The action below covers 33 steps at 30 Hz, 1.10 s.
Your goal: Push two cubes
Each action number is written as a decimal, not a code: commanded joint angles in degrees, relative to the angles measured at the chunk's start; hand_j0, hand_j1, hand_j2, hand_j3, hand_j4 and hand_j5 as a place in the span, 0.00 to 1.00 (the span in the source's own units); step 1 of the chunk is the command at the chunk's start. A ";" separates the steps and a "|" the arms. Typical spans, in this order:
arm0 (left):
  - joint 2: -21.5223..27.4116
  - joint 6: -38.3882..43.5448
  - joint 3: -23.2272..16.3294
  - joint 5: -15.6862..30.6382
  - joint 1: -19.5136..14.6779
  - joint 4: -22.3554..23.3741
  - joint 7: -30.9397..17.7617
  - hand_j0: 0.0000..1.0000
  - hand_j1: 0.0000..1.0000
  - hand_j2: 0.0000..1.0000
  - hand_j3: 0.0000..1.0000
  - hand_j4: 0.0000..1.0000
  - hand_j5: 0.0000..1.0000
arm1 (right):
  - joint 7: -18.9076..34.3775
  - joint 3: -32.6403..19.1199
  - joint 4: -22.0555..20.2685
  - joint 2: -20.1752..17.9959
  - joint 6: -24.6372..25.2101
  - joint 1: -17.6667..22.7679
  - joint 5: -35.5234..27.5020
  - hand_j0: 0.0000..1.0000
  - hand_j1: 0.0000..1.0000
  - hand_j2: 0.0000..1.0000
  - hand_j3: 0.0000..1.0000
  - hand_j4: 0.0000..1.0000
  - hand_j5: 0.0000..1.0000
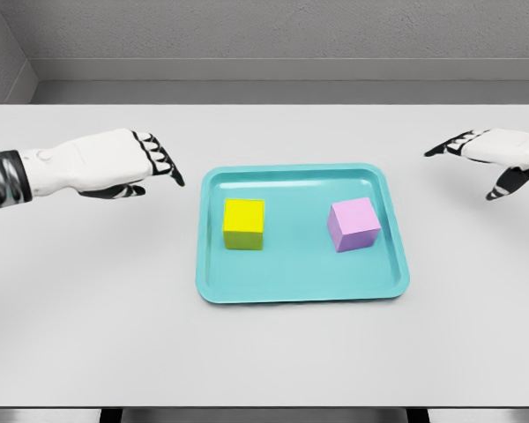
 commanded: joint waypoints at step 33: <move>-8.57 0.14 -5.47 -3.37 -0.44 8.25 0.01 0.64 0.64 0.64 0.64 0.64 0.64 | 3.29 3.21 -8.68 2.67 0.14 -0.53 0.00 0.10 0.10 0.10 0.10 0.10 0.10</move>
